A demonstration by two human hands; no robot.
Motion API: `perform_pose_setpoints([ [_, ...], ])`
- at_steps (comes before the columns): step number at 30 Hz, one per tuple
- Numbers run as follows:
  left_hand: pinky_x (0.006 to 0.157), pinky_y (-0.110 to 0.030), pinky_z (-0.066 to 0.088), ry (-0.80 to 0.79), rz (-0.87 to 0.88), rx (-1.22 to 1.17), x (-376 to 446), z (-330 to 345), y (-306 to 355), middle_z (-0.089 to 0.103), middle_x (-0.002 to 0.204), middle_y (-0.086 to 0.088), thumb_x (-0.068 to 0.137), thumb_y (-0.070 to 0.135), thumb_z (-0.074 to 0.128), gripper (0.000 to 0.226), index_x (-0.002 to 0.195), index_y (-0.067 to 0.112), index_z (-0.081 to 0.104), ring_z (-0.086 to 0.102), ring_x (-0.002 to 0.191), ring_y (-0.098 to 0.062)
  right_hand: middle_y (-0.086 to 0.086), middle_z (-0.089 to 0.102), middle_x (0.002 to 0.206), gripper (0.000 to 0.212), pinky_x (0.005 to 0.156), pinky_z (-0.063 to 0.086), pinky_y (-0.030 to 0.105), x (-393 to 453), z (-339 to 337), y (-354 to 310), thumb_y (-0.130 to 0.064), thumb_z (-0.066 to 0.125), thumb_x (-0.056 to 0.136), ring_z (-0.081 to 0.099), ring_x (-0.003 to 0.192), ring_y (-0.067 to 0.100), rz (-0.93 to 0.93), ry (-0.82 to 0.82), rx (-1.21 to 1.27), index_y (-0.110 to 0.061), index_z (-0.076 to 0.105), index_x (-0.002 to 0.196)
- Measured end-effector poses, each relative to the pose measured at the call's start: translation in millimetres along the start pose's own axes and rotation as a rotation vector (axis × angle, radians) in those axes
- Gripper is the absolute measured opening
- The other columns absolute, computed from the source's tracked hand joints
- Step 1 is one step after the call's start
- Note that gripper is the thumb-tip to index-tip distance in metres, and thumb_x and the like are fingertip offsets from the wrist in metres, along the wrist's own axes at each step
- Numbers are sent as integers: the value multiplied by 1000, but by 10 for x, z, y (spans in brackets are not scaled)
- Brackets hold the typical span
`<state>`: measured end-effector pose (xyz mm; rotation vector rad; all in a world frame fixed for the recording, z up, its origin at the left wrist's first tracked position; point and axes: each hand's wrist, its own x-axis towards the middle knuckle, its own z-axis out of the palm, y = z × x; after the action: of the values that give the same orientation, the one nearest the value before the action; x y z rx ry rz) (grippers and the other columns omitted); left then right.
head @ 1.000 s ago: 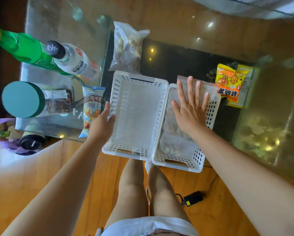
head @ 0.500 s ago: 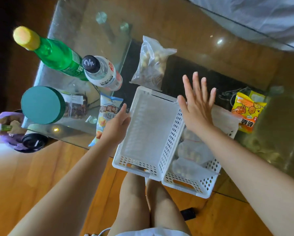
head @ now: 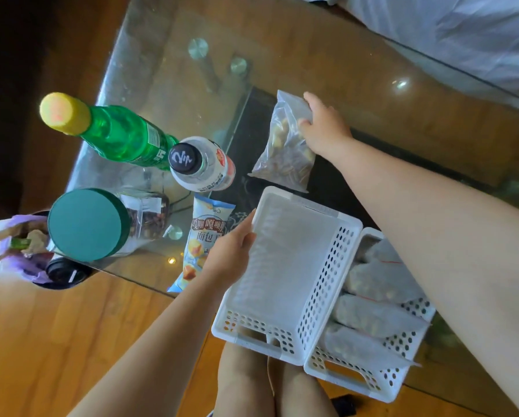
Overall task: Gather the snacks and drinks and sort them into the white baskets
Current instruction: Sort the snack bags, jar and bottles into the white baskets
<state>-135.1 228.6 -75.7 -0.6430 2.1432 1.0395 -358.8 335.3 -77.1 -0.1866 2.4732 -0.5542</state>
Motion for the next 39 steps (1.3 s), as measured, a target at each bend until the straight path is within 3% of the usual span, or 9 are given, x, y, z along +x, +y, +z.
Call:
perform_pose_setpoints([
  [4, 85, -25, 34, -6, 10, 3, -4, -12, 12, 56, 127, -4, 100, 19, 35, 45, 143, 34, 32, 51, 116, -24, 8, 40, 147, 48, 114, 25, 44, 46, 5, 11, -25, 32, 99, 36, 134, 31, 3, -52, -53, -23, 23, 146],
  [9, 82, -24, 33, -13, 0, 3, -20, -20, 32, 49, 105, 3, 100, 19, 35, 42, 141, 30, 36, 51, 108, -21, 5, 48, 139, 44, 106, 35, 41, 38, -60, 60, -22, 41, 95, 46, 124, 30, 45, -47, 51, -23, 37, 139],
  [12, 81, -24, 33, -15, -29, -2, -16, -18, 42, 48, 102, 3, 100, 20, 35, 41, 140, 28, 38, 51, 103, -20, 2, 58, 119, 42, 96, 45, 38, 11, -127, 106, -20, 55, 87, 54, 113, 28, 80, -60, 105, -20, 48, 129],
  [18, 81, -25, 33, -22, -63, -34, -35, -13, 66, 56, 113, -1, 100, 19, 35, 44, 141, 33, 35, 52, 105, -23, 3, 65, 91, 30, 87, 53, 41, -165, -260, 147, -22, 74, 75, 64, 94, 26, 117, -5, 202, -4, 65, 96],
  [22, 92, -33, 36, -10, -124, -24, -63, -61, 145, 50, 140, -5, 98, 22, 39, 54, 147, 33, 20, 46, 127, -31, -8, 58, 78, 16, 77, 50, 33, -498, -397, 69, -28, 75, 74, 59, 82, 15, -19, 31, 256, -19, 66, 82],
  [25, 98, -36, 37, 23, -104, -90, -173, -156, 295, 53, 138, -8, 95, 17, 46, 65, 149, 26, 12, 48, 127, -30, -11, 57, 74, 11, 69, 44, 28, -905, -550, 96, -28, 73, 75, 56, 77, 12, -132, 135, 257, -23, 64, 78],
  [29, 105, -38, 35, 100, -2, -35, -465, -237, 607, 43, 146, -6, 92, 17, 53, 70, 149, 26, 14, 43, 132, -26, -7, 55, 78, 13, 62, 41, 29, -1492, -900, 364, -21, 71, 74, 52, 70, 14, -208, 436, 279, -11, 69, 81],
  [34, 101, -28, 32, 165, 255, 38, -970, 22, 1111, 44, 145, -2, 90, 17, 57, 58, 143, 22, 33, 41, 133, -20, 7, 64, 76, 10, 59, 41, 28, -2372, -1274, 841, -14, 71, 74, 55, 67, 22, -158, 776, 282, -5, 69, 77],
  [39, 98, -22, 37, 9, 557, 180, -1354, 588, 1451, 50, 139, 2, 86, 9, 61, 48, 131, 23, 50, 49, 126, -17, 10, 66, 77, 6, 66, 46, 37, -3295, -1266, 1252, -9, 72, 75, 60, 69, 30, -87, 912, 187, -4, 69, 76],
])
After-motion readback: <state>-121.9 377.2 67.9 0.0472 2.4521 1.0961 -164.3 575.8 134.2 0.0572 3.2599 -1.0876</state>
